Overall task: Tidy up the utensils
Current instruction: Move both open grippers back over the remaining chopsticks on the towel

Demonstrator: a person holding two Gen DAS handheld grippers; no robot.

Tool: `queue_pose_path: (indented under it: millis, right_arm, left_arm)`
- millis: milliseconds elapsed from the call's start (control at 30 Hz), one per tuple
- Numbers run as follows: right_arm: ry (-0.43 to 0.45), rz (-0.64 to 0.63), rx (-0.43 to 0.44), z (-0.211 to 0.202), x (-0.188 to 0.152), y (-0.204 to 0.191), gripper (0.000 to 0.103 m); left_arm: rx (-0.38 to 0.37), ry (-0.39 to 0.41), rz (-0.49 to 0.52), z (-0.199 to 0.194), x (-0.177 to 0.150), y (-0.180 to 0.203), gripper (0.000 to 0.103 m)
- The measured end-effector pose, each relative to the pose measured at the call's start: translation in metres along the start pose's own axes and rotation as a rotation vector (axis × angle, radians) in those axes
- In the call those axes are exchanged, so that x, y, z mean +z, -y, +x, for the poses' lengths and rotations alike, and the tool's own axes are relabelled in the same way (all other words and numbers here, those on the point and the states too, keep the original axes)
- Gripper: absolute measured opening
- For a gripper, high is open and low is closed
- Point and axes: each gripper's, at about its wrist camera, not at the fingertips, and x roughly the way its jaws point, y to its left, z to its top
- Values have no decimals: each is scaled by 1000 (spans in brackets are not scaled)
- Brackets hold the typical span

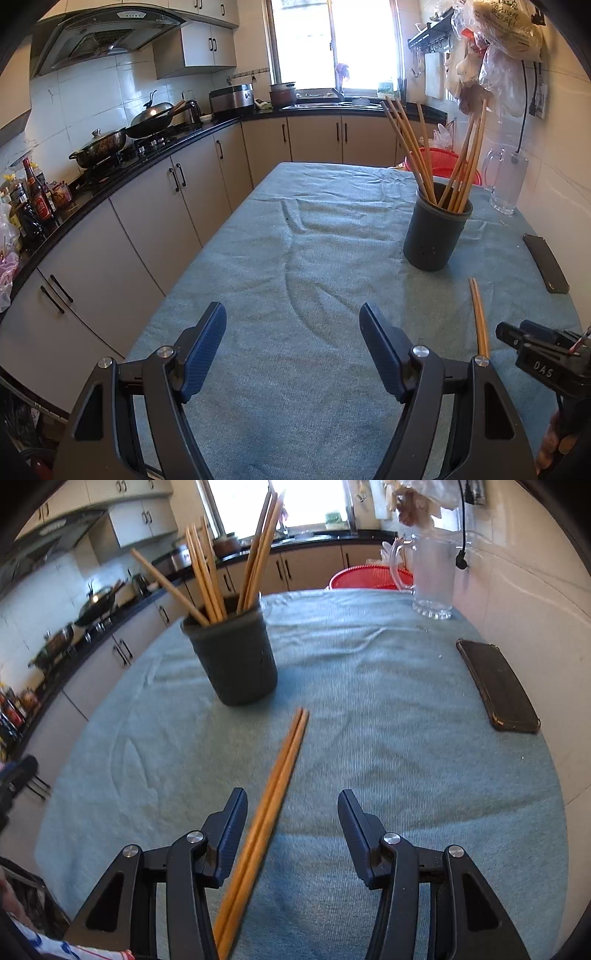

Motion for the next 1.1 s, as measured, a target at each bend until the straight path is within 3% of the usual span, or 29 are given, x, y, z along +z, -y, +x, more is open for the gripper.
queue_pose_path:
  millis: [500,667,1100]
  right_arm:
    - [-64,-107,-135,23,-10,-9,44]
    - [-28,-41,-49,14,-3,-3,42]
    - [-87,-172,-199,27,3,-35,42]
  left_arm:
    - [-12,-47,-27,9,-7,-7,74]
    - [-18,-46,-31,10,-7,-7,74]
    - [-46,-62,-33,14,-8,-6,74]
